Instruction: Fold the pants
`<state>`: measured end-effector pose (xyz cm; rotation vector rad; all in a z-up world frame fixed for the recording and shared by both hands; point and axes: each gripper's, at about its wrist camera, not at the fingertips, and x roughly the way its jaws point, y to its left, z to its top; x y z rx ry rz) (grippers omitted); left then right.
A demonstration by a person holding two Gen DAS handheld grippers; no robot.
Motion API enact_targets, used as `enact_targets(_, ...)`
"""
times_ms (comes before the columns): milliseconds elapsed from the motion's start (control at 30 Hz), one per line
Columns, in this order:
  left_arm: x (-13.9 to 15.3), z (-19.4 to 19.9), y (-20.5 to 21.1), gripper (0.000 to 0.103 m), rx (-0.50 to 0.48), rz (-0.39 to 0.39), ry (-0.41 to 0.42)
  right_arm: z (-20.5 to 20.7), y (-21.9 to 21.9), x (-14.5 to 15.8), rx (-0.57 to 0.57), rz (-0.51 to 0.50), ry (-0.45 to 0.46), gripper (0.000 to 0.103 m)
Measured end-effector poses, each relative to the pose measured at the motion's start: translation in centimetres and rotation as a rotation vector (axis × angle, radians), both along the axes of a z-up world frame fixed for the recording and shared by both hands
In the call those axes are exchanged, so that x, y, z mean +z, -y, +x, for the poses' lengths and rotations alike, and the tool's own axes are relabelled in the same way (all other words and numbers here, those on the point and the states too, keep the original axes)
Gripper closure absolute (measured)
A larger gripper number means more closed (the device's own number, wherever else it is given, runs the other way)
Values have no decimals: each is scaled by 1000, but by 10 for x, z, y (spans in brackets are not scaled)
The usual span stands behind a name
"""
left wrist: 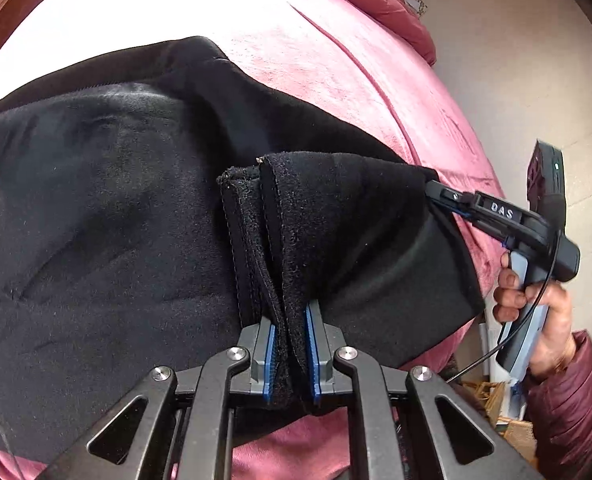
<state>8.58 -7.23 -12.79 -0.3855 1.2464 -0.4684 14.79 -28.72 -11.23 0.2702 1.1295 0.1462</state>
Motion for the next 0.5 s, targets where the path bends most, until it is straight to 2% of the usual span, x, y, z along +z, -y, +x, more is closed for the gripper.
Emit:
enact_targets(100,0,-3,-15,90,6,-11,1,-15,-4,16,32,-10,28,80)
enact_targets(133,-2,-5,-32,90,5,-13,1,-21,-7,20,52,-9,38,80)
enact_targets(267,-6,-9,-37,90,26,-19,-12,-52,-17,30,126,11,41,80)
enact_targets(500,-17,-6,-45,87,57,-36,-39,-82,-24,-1,175,-60,-21,80)
